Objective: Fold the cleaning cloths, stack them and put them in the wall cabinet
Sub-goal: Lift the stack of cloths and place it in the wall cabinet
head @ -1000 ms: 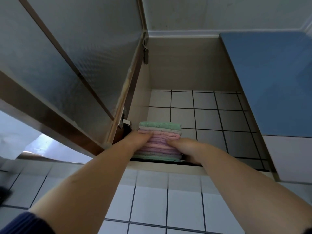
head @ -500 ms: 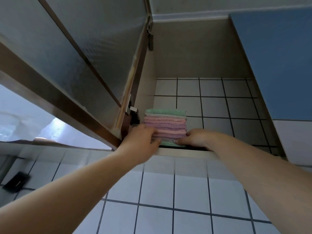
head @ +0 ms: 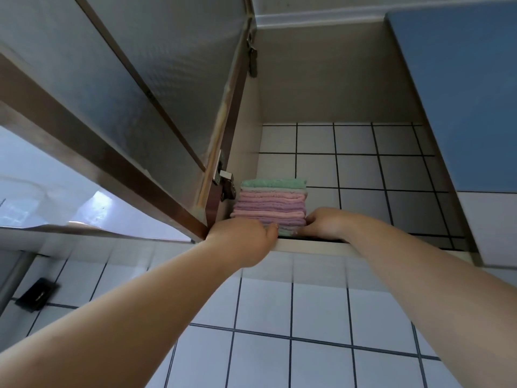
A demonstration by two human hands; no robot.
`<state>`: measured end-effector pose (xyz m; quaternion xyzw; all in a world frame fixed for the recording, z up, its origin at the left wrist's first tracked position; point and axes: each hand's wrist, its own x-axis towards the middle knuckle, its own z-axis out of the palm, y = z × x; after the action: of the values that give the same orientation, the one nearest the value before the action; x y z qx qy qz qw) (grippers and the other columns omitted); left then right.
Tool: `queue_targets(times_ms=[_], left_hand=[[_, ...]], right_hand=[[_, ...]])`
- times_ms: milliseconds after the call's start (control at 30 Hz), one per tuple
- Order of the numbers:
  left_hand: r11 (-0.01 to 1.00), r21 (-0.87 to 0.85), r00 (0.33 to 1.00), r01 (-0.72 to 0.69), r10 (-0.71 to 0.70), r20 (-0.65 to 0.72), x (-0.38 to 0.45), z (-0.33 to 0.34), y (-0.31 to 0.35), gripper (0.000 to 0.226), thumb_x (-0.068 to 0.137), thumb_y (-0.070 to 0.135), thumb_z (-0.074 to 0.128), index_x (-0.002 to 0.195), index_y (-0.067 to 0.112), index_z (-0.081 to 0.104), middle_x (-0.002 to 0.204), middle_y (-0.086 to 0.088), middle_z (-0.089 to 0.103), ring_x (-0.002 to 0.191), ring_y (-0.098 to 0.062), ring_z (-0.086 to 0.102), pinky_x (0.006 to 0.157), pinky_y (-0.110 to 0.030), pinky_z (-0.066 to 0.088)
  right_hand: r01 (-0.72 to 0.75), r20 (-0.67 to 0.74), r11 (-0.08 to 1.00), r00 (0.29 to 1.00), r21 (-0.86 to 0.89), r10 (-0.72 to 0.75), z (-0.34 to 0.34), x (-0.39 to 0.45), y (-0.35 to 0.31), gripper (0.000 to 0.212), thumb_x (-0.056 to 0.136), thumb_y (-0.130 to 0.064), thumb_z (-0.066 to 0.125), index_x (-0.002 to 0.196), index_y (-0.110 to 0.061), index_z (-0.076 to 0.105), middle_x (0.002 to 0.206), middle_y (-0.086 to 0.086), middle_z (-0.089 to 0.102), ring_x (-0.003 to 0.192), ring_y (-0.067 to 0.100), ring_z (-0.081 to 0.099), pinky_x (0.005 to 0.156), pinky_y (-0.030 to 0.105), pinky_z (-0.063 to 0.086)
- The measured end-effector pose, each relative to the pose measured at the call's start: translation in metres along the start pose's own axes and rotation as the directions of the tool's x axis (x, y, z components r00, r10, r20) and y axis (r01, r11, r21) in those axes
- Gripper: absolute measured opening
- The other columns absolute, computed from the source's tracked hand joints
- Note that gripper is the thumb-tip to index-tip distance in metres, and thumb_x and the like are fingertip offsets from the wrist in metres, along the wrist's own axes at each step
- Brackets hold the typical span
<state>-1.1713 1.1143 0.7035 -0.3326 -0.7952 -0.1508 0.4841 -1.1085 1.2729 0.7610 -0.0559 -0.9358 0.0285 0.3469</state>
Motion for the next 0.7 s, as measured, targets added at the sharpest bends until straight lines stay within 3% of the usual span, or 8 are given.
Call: queue_targets(times_ms=[67, 133, 233, 333, 433, 567, 633, 700], left_hand=[[0.998, 0.042, 0.998, 0.046, -0.048, 0.036, 0.005, 0.001, 0.0, 0.047, 0.099, 0.038, 0.018, 0.104, 0.008, 0.055, 0.083, -0.006, 0.056, 0.083, -0.028, 0.058, 0.068, -0.032, 0.044], [0.996, 0.009, 0.996, 0.091, -0.091, 0.024, 0.005, -0.001, 0.001, 0.052, 0.098, 0.041, 0.017, 0.101, 0.008, 0.057, 0.09, -0.009, 0.06, 0.09, -0.031, 0.058, 0.074, -0.033, 0.043], [0.998, -0.048, 1.0, 0.031, -0.03, 0.008, 0.003, 0.0, 0.001, 0.045, 0.1, 0.033, 0.016, 0.104, 0.01, 0.054, 0.073, -0.005, 0.053, 0.071, -0.024, 0.052, 0.056, -0.028, 0.04], [0.999, -0.041, 1.0, -0.006, 0.006, 0.013, 0.001, 0.0, -0.003, 0.058, 0.098, 0.044, 0.012, 0.089, 0.014, 0.06, 0.071, -0.005, 0.059, 0.067, -0.019, 0.056, 0.056, -0.027, 0.041], [0.999, -0.011, 0.999, -0.03, 0.03, -0.012, -0.003, 0.002, -0.001, 0.062, 0.097, 0.048, 0.012, 0.084, 0.015, 0.063, 0.074, -0.005, 0.061, 0.069, -0.018, 0.057, 0.056, -0.026, 0.04], [0.998, 0.042, 0.998, -0.045, 0.047, -0.05, -0.005, 0.003, -0.001, 0.062, 0.098, 0.047, 0.013, 0.085, 0.014, 0.063, 0.068, -0.003, 0.057, 0.064, -0.017, 0.054, 0.06, -0.028, 0.039], [0.995, 0.097, 0.998, -0.039, 0.043, -0.045, -0.006, 0.003, 0.001, 0.058, 0.098, 0.044, 0.014, 0.093, 0.012, 0.062, 0.069, -0.002, 0.052, 0.066, -0.019, 0.052, 0.061, -0.027, 0.036], [0.995, 0.096, 0.998, -0.028, 0.033, -0.055, -0.003, 0.004, 0.001, 0.06, 0.097, 0.045, 0.013, 0.089, 0.012, 0.063, 0.073, -0.004, 0.056, 0.073, -0.024, 0.055, 0.071, -0.032, 0.04]], right_hand=[[0.013, 0.015, 1.0, 1.0, -0.02, -0.012, 0.0, -0.002, -0.001, 0.036, 0.087, -0.043, 0.058, 0.113, -0.019, 0.065, 0.101, 0.002, 0.059, 0.089, 0.016, 0.052, 0.075, 0.021, 0.035], [0.022, 0.016, 1.0, 1.0, -0.015, -0.022, 0.0, -0.006, -0.003, 0.033, 0.088, -0.041, 0.058, 0.11, -0.018, 0.066, 0.096, 0.001, 0.058, 0.086, 0.016, 0.052, 0.066, 0.022, 0.037], [0.029, -0.019, 1.0, 0.999, -0.001, -0.029, 0.001, -0.01, -0.007, 0.027, 0.088, -0.039, 0.058, 0.104, -0.018, 0.067, 0.09, 0.001, 0.058, 0.077, 0.014, 0.052, 0.055, 0.016, 0.034], [0.012, -0.11, 0.999, 0.994, 0.035, -0.008, -0.001, -0.015, -0.009, 0.038, 0.091, -0.04, 0.053, 0.116, -0.013, 0.061, 0.108, 0.009, 0.065, 0.092, 0.021, 0.057, 0.069, 0.023, 0.04], [0.024, -0.216, 0.987, 0.976, 0.16, 0.011, -0.006, -0.018, -0.016, 0.048, 0.095, -0.032, 0.05, 0.137, -0.01, 0.043, 0.133, 0.013, 0.054, 0.117, 0.026, 0.052, 0.085, 0.024, 0.04], [0.084, -0.241, 0.907, 0.97, 0.413, 0.02, -0.003, -0.006, -0.031, 0.053, 0.095, -0.024, 0.049, 0.143, -0.017, 0.028, 0.127, 0.0, 0.051, 0.106, 0.019, 0.051, 0.085, 0.023, 0.038], [0.095, -0.213, 0.918, 0.977, 0.385, -0.012, 0.005, -0.001, -0.039, 0.047, 0.096, -0.02, 0.047, 0.14, -0.013, 0.033, 0.132, 0.004, 0.051, 0.113, 0.021, 0.051, 0.087, 0.021, 0.036], [0.116, -0.173, 0.938, 0.983, 0.326, -0.062, 0.007, 0.0, -0.047, 0.042, 0.097, -0.013, 0.042, 0.139, -0.011, 0.037, 0.126, 0.004, 0.05, 0.12, 0.022, 0.047, 0.089, 0.02, 0.035]])
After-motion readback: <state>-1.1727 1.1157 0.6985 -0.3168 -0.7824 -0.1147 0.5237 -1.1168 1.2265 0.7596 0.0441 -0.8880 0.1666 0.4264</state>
